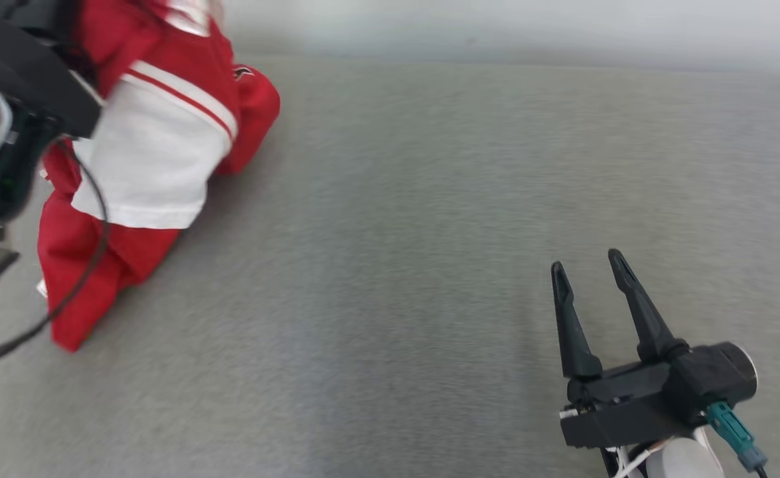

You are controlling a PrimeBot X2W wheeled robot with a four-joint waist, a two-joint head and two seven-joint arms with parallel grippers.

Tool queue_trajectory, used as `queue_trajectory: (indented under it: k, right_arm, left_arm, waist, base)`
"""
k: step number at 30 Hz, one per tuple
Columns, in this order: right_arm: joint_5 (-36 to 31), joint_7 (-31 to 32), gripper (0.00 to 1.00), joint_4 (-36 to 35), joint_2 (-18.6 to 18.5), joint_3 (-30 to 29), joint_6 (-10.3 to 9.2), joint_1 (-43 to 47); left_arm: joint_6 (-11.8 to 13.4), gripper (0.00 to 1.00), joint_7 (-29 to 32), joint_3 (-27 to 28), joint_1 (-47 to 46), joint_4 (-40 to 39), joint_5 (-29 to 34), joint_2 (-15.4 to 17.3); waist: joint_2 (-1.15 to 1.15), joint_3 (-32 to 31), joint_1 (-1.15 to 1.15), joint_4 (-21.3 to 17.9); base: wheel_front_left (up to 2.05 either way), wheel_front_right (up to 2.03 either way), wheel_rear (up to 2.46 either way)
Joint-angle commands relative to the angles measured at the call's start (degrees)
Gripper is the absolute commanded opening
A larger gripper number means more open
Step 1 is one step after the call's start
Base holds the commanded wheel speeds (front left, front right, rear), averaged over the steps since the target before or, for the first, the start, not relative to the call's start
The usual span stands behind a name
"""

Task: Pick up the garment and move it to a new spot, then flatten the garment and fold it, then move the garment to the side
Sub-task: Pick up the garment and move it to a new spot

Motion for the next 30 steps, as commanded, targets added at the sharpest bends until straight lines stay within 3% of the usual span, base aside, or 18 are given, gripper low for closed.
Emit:
queue_trajectory:
  k: [1, 14, 22, 30]
  right_arm:
    - [0.9, 0.0, 1.0, -0.1, 0.0, 0.1, -0.14, 1.0]
    - [4.4, 0.0, 1.0, -0.2, 0.0, -1.1, -0.14, 1.5]
    - [5.1, 0.0, 1.0, -0.5, 0.0, -1.4, -0.14, 1.9]
    - [4.6, 0.0, 1.0, -0.6, 0.0, -2.4, -0.14, 2.2]
  left_arm:
    - [0.5, 0.0, 0.2, 0.2, 0.6, -1.9, -0.9, -0.7]
    - [2.8, 0.0, 3.2, -2.2, -0.6, -14.4, -2.4, -5.6]
    - [2.1, 0.0, 4.1, -6.3, 4.8, -15.1, -2.7, -7.8]
    - [1.9, 0.0, -2.4, -11.5, 18.8, -11.6, -0.5, -8.1]
  waist:
    - [0.0, -3.7, 0.0, -6.3]
    - [0.0, -5.0, 0.0, -18.5]
    - [0.0, -4.3, 0.0, -20.9]
    - [0.0, -3.3, 0.0, -19.9]
  base:
    - [0.0, 0.0, 0.0]
    - [0.0, 0.0, 0.0]
    - [0.0, 0.0, 0.0]
    - [0.0, 0.0, 0.0]
